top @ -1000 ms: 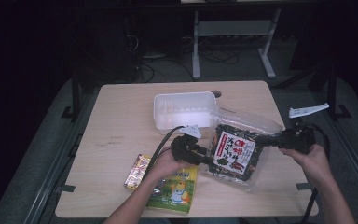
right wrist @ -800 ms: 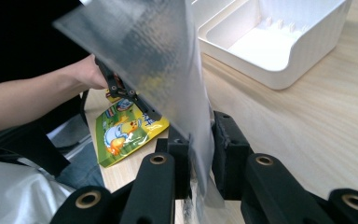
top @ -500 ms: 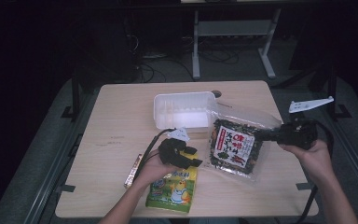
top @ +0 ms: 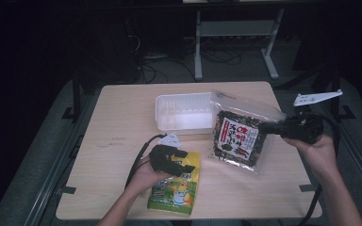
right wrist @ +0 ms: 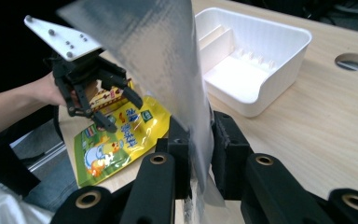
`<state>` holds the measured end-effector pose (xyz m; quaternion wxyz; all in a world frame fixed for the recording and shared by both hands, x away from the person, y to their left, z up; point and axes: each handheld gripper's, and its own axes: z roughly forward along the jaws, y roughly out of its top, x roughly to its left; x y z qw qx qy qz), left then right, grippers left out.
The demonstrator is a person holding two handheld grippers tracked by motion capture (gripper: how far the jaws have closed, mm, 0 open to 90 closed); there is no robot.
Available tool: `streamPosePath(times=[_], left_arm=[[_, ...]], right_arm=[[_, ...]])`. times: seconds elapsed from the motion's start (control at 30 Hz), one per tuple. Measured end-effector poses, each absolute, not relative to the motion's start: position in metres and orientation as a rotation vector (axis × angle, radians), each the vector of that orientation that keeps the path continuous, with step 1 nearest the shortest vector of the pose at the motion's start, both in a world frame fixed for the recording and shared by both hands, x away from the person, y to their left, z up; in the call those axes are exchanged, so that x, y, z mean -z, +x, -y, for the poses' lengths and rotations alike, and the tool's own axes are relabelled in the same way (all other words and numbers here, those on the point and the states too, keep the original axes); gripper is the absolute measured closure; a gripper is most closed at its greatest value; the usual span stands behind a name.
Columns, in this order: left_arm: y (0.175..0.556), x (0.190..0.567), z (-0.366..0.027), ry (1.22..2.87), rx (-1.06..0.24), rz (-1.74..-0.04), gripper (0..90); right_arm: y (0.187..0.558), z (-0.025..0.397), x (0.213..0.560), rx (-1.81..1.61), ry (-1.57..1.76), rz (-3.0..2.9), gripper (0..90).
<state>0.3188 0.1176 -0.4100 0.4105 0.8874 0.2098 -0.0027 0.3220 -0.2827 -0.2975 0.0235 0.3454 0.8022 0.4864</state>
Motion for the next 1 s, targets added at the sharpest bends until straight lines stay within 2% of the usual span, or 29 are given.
streamPosePath(times=[0.63,1.0], left_arm=[[0.299,0.41,-0.155,2.229,-0.06,-0.583,29.3],[0.294,0.416,-0.181,2.209,-0.067,-0.634,27.9]], right_arm=[[0.333,0.266,0.282,-1.484,1.013,-2.438,78.3],[0.355,0.243,0.268,-1.486,0.974,-2.413,78.3]])
